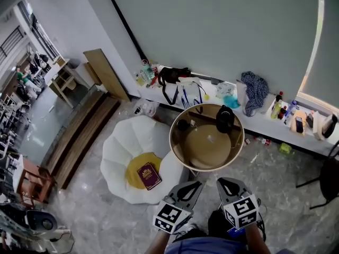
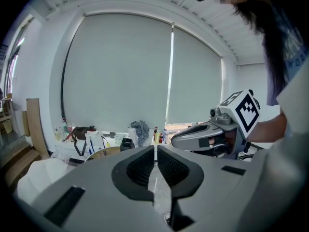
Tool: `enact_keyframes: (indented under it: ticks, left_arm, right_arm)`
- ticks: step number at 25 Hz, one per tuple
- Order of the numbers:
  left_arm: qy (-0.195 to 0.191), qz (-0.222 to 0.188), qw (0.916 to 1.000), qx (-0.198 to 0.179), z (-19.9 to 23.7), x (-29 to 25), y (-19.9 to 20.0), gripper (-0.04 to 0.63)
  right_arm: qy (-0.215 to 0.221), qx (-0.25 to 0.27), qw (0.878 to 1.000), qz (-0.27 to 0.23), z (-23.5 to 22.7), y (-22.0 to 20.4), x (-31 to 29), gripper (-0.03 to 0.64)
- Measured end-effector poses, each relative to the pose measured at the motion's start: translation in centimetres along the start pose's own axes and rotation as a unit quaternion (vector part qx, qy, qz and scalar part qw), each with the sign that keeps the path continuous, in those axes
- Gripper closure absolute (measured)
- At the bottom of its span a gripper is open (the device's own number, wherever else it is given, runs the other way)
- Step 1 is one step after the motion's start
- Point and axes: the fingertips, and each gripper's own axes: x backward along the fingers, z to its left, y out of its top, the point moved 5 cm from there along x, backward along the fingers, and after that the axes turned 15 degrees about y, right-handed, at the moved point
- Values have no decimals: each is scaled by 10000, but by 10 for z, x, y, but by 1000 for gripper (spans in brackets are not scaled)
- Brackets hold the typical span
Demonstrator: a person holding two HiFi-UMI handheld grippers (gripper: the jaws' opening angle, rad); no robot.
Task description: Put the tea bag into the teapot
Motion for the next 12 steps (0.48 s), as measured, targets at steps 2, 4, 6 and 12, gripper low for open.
enact_keyframes:
  ticks: [2,4,6,12]
  left_arm:
    - [-9,-50,10000,13,3,22,-8,577]
    - [-30,-71,10000,-42,5,44,-19,577]
    - [-53,-89,9999,-98,8,66,-28,577]
    - [-130,-305,9995,-1,17,112,-43,577]
  right_arm:
    - [-5,41,10000,9,24,-2,-2,591]
    - [-34,59,10000,9,47,-6,-3,591]
    - [-108,14,9999,-18,69,-11,-4,591]
    - [-290,-16,9996,-56,120,-20,-3,591]
